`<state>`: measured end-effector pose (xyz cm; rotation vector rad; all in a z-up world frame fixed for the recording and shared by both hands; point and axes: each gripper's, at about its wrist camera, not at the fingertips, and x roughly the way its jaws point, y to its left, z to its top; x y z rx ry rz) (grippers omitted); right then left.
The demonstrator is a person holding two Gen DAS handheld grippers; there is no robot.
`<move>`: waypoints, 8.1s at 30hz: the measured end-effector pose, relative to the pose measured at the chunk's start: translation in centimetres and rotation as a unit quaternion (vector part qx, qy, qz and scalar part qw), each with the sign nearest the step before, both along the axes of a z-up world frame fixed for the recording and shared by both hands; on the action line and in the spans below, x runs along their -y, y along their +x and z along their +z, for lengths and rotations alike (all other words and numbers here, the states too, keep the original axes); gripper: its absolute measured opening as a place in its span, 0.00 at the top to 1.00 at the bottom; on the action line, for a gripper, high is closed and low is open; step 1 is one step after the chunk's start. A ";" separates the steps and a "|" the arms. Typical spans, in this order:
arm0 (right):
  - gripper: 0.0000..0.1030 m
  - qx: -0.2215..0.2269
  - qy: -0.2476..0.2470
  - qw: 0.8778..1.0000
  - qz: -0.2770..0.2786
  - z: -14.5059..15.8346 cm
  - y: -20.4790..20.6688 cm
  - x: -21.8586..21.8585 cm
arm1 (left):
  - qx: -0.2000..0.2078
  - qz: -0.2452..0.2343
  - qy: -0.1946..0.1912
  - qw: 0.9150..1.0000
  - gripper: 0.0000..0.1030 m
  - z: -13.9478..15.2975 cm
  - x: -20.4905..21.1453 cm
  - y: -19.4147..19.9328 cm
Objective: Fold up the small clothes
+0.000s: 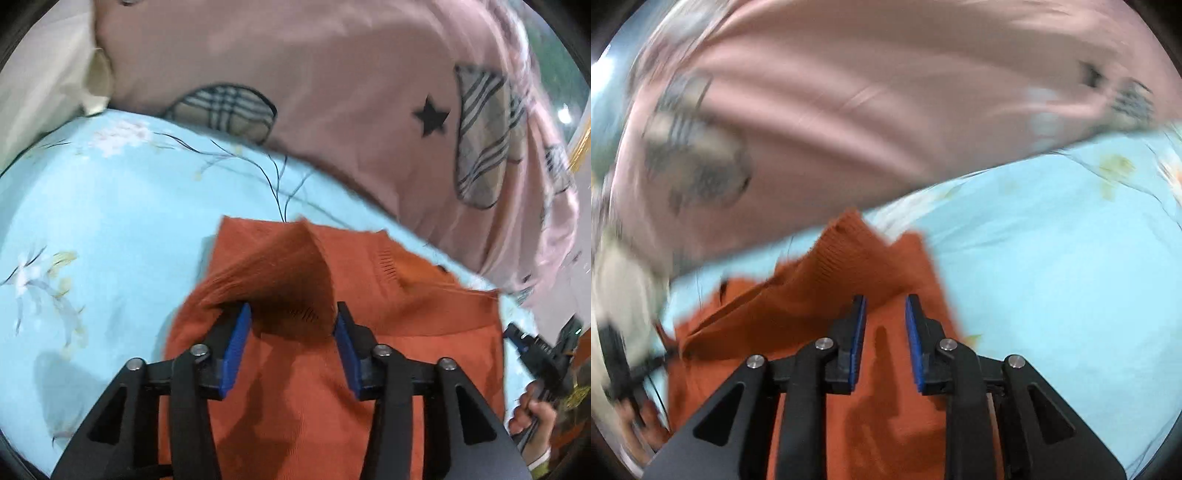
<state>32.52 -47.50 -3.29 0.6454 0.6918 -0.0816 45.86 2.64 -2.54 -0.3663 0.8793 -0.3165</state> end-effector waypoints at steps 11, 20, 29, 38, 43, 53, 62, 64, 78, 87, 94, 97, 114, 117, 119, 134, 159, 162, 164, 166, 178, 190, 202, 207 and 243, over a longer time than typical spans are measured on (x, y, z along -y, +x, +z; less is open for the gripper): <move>0.73 -0.009 0.040 0.990 0.133 -3.0 -8.3 -8.7 | -0.032 -0.011 -0.080 0.996 0.39 -3.4 -2.1 -18.4; 0.63 -0.001 0.085 0.983 0.162 -3.7 -11.6 -12.9 | -0.033 0.047 -0.112 0.992 0.24 -6.1 -1.2 -19.8; 0.62 0.005 0.081 0.984 0.160 -2.9 -11.1 -12.5 | -0.032 0.080 -0.119 0.989 0.78 -6.2 -1.7 -14.2; 0.62 0.011 0.112 0.978 0.177 -0.9 -8.6 -9.5 | 0.068 -0.008 -0.042 0.997 0.90 1.6 4.6 -16.1; 0.62 -0.004 0.153 0.963 0.224 -0.1 -4.6 -9.1 | 0.118 -0.094 0.013 0.988 0.90 3.5 11.8 -17.8; 0.26 -0.076 0.183 0.931 0.306 -1.7 4.9 -14.9 | 0.107 -0.191 0.102 0.970 0.91 -1.4 19.0 -18.1; 0.83 -0.110 0.087 0.945 0.295 -2.1 8.3 -16.9 | 0.120 -0.197 0.136 0.963 0.90 -1.3 20.7 -18.8; 0.83 -0.094 0.067 0.949 0.294 -1.2 7.9 -16.3 | 0.128 -0.199 0.123 0.964 0.90 0.0 20.8 -19.2; 0.84 -0.061 -0.023 0.972 0.227 -0.8 3.7 -2.7 | 0.058 -0.267 0.003 0.962 0.90 -0.3 32.1 -16.5; 0.71 -0.041 0.024 0.979 0.197 -2.2 2.1 0.4 | 0.029 -0.273 -0.016 0.961 0.49 -1.6 31.0 -15.3; 0.25 -0.011 0.018 0.988 0.153 -0.4 -2.3 2.8 | 0.036 -0.214 -0.022 0.976 0.18 -0.8 21.9 -14.9; 0.16 -0.023 0.050 0.985 0.165 -1.3 -3.1 3.0 | 0.016 -0.164 -0.019 0.986 0.17 -1.7 18.8 -11.8; 0.71 -0.073 0.130 0.970 0.195 -3.7 -2.2 -0.8 | -0.050 -0.197 -0.091 0.975 0.77 -4.1 17.1 -9.4; 0.71 -0.054 0.136 0.964 0.224 -2.1 -4.4 -4.2 | -0.020 -0.202 -0.085 0.976 0.77 -1.2 13.1 -13.4; 0.71 -0.040 0.145 0.958 0.244 -1.4 -6.4 -6.9 | -0.012 -0.204 -0.071 0.976 0.77 0.2 10.4 -16.2; 0.61 -0.079 0.151 0.950 0.260 -6.3 -14.5 -18.2 | -0.045 -0.120 0.030 0.991 0.54 -4.2 -1.9 -29.0; 0.90 -0.030 0.058 0.970 0.236 0.0 -9.3 -19.9 | 0.016 -0.209 0.030 0.977 0.52 0.3 2.6 -32.4; 0.90 0.078 0.091 0.964 0.238 3.8 -12.4 -18.4 | 0.017 -0.222 0.029 0.974 0.52 0.3 3.1 -32.7; 0.90 0.063 0.072 0.971 0.220 3.1 -12.9 -17.5 | 0.012 -0.231 0.034 0.972 0.52 -0.3 3.5 -32.6; 0.90 0.006 0.059 0.977 0.203 -0.2 -12.1 -16.7 | 0.008 -0.240 0.032 0.970 0.52 -1.0 3.9 -32.6; 0.80 -0.089 -0.015 0.989 0.118 -2.5 -12.4 -16.1 | 0.000 -0.245 0.057 0.968 0.46 -2.4 5.6 -33.1; 0.85 -0.085 0.054 0.980 0.171 -4.5 -17.5 -20.3 | -0.008 -0.207 0.026 0.978 0.52 -2.3 2.2 -31.5; 0.94 -0.052 0.021 0.986 0.160 -1.6 -17.3 -19.6 | 0.016 -0.169 0.048 0.984 0.51 0.2 2.4 -29.1; 0.94 -0.064 0.042 0.981 0.177 -1.1 -13.2 -19.4 | -0.007 -0.128 0.092 0.987 0.51 -0.8 3.1 -23.5; 0.94 -0.087 0.018 0.984 0.156 -4.5 -28.9 -20.9 | -0.039 -0.134 0.149 0.979 0.35 -4.3 2.1 -36.4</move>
